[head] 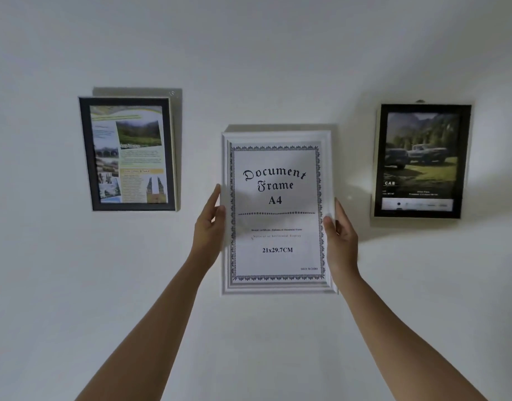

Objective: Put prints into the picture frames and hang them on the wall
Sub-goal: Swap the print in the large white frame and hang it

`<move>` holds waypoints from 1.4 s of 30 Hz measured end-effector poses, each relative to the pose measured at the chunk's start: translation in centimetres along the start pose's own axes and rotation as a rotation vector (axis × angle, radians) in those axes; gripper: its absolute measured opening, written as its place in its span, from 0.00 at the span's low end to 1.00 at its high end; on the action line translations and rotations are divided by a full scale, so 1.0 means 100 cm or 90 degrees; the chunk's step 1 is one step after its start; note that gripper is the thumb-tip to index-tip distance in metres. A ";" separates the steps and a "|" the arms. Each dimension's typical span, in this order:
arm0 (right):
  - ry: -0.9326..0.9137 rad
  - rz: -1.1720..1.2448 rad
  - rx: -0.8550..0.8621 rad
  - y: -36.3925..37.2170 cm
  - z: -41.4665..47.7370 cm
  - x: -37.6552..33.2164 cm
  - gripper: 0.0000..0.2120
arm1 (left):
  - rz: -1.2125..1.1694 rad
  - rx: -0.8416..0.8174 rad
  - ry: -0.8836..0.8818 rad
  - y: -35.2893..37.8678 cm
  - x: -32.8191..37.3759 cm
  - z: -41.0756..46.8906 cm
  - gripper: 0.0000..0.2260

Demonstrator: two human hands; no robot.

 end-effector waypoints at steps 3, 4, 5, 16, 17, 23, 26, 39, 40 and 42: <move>-0.001 -0.003 -0.006 0.000 -0.004 0.010 0.21 | 0.012 -0.001 -0.003 -0.002 -0.017 -0.005 0.20; 0.000 -0.006 -0.011 0.000 -0.005 0.013 0.22 | 0.015 0.006 -0.008 -0.002 -0.022 -0.007 0.20; 0.003 -0.010 -0.014 0.000 -0.005 0.017 0.22 | 0.019 0.013 -0.012 -0.002 -0.026 -0.009 0.20; 0.040 -0.024 0.010 -0.007 -0.018 0.054 0.22 | 0.006 -0.016 -0.010 0.001 -0.043 -0.031 0.18; 0.041 -0.026 0.009 -0.007 -0.020 0.055 0.22 | 0.005 -0.015 -0.011 0.001 -0.044 -0.033 0.18; 0.043 -0.018 0.015 -0.010 -0.028 0.061 0.22 | -0.002 -0.006 -0.016 0.001 -0.049 -0.042 0.18; 0.041 -0.005 0.033 -0.009 -0.030 0.060 0.21 | 0.009 0.014 -0.011 -0.002 -0.045 -0.041 0.19; 0.051 -0.073 0.055 -0.012 -0.030 0.056 0.22 | 0.010 -0.004 -0.025 0.004 -0.045 -0.042 0.19; 0.047 -0.076 0.057 -0.013 -0.031 0.054 0.22 | 0.009 -0.002 -0.029 0.005 -0.045 -0.041 0.19; 0.045 -0.078 0.059 -0.013 -0.031 0.054 0.22 | 0.015 0.002 -0.030 0.004 -0.046 -0.042 0.19</move>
Point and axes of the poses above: each hand's wrist, its own z-axis towards the middle knuckle, its own y-axis out of the palm, x = y × z, the point moved 9 cm from there along z, towards the middle knuckle, and after that the axes turned 15 degrees about y, right-handed, at the moved point
